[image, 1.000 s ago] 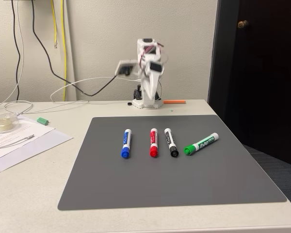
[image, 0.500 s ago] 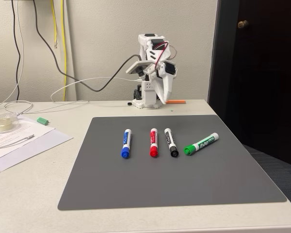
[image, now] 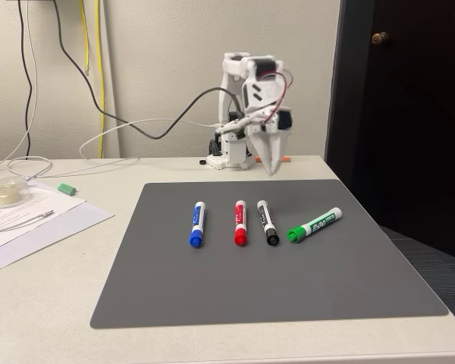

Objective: Pick up the green marker.

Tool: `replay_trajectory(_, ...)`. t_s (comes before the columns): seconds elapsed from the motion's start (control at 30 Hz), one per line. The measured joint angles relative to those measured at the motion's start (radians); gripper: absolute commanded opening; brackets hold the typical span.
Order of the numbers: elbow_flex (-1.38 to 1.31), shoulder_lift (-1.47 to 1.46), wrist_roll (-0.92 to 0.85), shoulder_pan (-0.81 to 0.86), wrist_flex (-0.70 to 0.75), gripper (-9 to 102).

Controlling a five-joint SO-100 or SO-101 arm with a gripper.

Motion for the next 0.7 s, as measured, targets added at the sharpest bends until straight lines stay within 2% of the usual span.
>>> replay_trajectory(0.1,-0.098,-0.057,0.025,-0.021,0.026,0)
replay_trajectory(0.4,-0.129,-0.126,0.115,-0.071,0.009,0)
replay_trajectory(0.7,-0.132,-0.213,0.164,-0.101,-0.037,14)
